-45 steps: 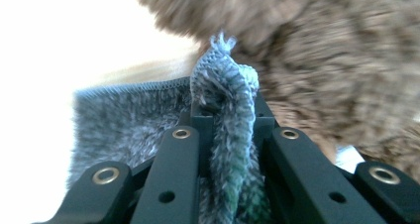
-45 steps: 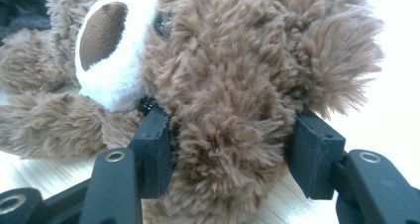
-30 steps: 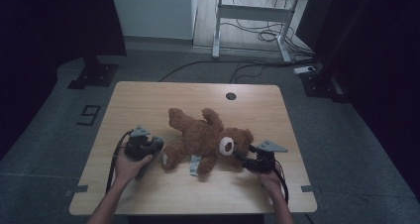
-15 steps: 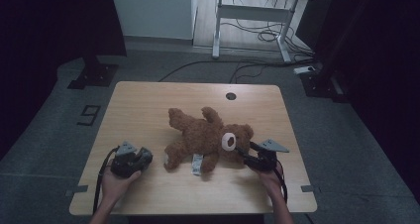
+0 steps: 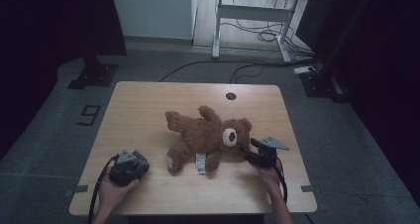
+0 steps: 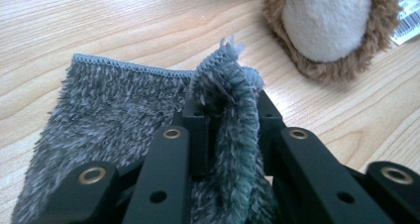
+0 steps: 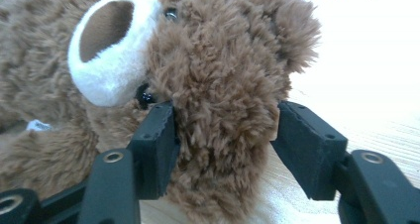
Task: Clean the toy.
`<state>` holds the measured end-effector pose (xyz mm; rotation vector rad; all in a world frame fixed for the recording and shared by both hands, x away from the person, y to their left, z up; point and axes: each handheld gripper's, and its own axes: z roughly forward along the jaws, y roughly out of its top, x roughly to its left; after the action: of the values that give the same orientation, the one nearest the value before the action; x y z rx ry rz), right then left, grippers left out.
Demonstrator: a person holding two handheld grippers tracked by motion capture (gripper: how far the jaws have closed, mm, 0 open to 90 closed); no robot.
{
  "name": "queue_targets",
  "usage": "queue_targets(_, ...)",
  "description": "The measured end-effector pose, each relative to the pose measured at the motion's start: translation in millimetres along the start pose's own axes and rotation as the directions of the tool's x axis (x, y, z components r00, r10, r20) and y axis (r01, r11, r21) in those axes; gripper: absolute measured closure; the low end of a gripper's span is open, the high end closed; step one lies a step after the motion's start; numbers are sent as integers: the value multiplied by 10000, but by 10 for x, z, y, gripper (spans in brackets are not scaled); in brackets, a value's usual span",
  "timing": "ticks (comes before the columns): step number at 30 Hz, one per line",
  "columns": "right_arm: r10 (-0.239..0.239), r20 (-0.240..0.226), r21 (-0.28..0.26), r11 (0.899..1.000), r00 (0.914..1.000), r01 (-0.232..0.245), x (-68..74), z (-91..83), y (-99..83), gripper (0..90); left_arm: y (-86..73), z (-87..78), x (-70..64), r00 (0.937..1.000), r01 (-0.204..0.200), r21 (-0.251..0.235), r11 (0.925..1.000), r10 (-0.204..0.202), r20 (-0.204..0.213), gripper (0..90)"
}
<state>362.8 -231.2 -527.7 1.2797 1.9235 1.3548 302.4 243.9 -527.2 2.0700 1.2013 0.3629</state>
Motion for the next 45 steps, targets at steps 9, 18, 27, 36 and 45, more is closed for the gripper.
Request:
queue_targets(9, 296, -222, -487, 9983, 9993, -307, -19, -181, 13, 363, 30, -109, -98, 9979, -402, -160, 9991, 393, -512, 325)
queue_targets(18, 356, -455, -568, 9977, 9983, -382, -41, -277, 10, 342, 221, -366, -257, 9984, -564, -1267, 9903, 557, -86, 237)
queue_targets(27, 384, -746, -646, 9970, 9965, -433, -34, -435, 2, 325, 408, -247, -529, 9939, -735, -1639, 9837, 859, 695, 251)
queue_targets(36, -299, -1170, -701, 9973, 9927, 218, 94, -539, 8, 320, 456, -68, -754, 9864, -1107, -1497, 9825, 1270, 1046, 273)
queue_targets(45, -602, -1481, -594, 9969, 9871, 519, 193, -586, -43, 320, 343, -38, -923, 9828, -1237, -1434, 9819, 1412, 1192, 278)
